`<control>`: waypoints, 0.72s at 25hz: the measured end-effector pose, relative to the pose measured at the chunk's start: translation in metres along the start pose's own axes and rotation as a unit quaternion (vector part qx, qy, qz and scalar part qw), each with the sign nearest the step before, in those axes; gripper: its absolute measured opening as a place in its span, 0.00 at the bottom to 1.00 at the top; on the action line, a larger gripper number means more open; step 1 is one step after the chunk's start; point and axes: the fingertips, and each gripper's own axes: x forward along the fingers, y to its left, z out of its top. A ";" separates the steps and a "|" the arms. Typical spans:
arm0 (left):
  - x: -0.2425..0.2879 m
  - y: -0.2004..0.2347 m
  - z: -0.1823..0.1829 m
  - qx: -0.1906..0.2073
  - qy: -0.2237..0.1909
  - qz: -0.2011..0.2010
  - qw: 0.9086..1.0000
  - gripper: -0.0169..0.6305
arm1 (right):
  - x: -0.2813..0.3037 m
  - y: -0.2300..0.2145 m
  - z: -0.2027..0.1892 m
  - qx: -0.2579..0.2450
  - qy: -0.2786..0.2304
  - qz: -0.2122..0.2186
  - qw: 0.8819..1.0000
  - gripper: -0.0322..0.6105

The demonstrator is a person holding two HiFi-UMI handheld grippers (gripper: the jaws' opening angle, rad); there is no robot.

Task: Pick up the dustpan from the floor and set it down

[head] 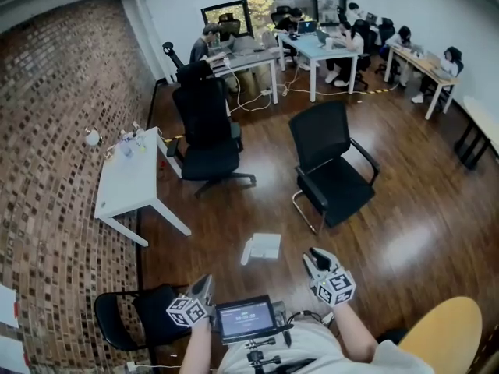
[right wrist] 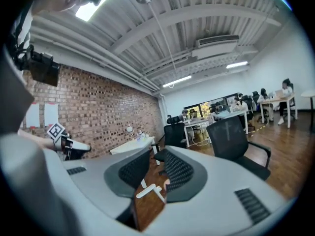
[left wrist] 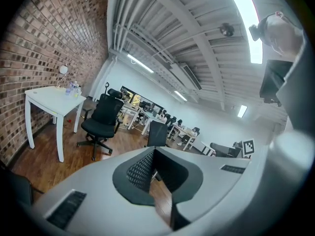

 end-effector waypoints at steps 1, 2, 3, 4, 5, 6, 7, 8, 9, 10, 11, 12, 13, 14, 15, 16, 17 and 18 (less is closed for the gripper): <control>0.004 0.000 0.008 0.007 0.000 -0.005 1.000 0.03 | 0.001 0.002 0.001 -0.002 -0.001 -0.002 1.000 0.22; 0.006 0.001 0.013 0.012 0.002 -0.009 1.000 0.03 | 0.002 0.005 0.002 -0.004 -0.002 -0.004 1.000 0.22; 0.007 0.003 0.015 0.014 0.005 -0.011 1.000 0.03 | 0.003 0.009 0.003 -0.006 -0.003 -0.006 1.000 0.22; 0.007 0.004 0.016 0.015 0.008 -0.014 1.000 0.03 | 0.004 0.013 0.004 -0.007 -0.004 -0.007 1.000 0.22; 0.007 0.005 0.017 0.016 0.010 -0.017 1.000 0.03 | 0.006 0.017 0.005 -0.009 -0.005 -0.009 1.000 0.23; 0.006 0.007 0.019 0.019 0.012 -0.021 1.000 0.03 | 0.007 0.021 0.006 -0.011 -0.006 -0.011 1.000 0.22; 0.005 0.009 0.020 0.022 0.015 -0.024 0.999 0.03 | 0.008 0.025 0.007 -0.012 -0.008 -0.012 1.000 0.22; 0.002 0.013 0.022 0.024 0.017 -0.026 0.999 0.03 | 0.009 0.029 0.008 -0.014 -0.009 -0.014 1.000 0.22; -0.001 0.017 0.022 0.025 0.021 -0.027 0.999 0.03 | 0.010 0.033 0.010 -0.017 -0.011 -0.015 1.000 0.22; -0.005 0.020 0.023 0.024 0.024 -0.027 0.999 0.03 | 0.012 0.037 0.012 -0.019 -0.013 -0.016 1.000 0.22; -0.010 0.024 0.024 0.022 0.026 -0.026 0.999 0.03 | 0.014 0.041 0.014 -0.023 -0.015 -0.017 0.999 0.20; -0.013 0.027 0.025 0.022 0.028 -0.026 0.999 0.03 | 0.016 0.045 0.017 -0.027 -0.018 -0.017 0.999 0.20; -0.015 0.031 0.028 0.022 0.027 -0.027 0.999 0.03 | 0.018 0.050 0.021 -0.032 -0.022 -0.016 0.999 0.20; -0.015 0.036 0.033 0.023 0.026 -0.029 0.999 0.03 | 0.021 0.054 0.026 -0.038 -0.025 -0.015 0.999 0.20; -0.013 0.040 0.038 0.024 0.023 -0.032 0.999 0.03 | 0.023 0.058 0.030 -0.042 -0.026 -0.013 0.999 0.20; -0.013 0.044 0.043 0.024 0.022 -0.035 0.999 0.03 | 0.025 0.062 0.033 -0.044 -0.026 -0.012 0.999 0.20; -0.014 0.046 0.046 0.022 0.020 -0.037 0.999 0.03 | 0.028 0.066 0.036 -0.046 -0.024 -0.012 0.999 0.19; -0.016 0.048 0.049 0.020 0.020 -0.038 0.999 0.03 | 0.030 0.069 0.039 -0.046 -0.021 -0.012 0.999 0.18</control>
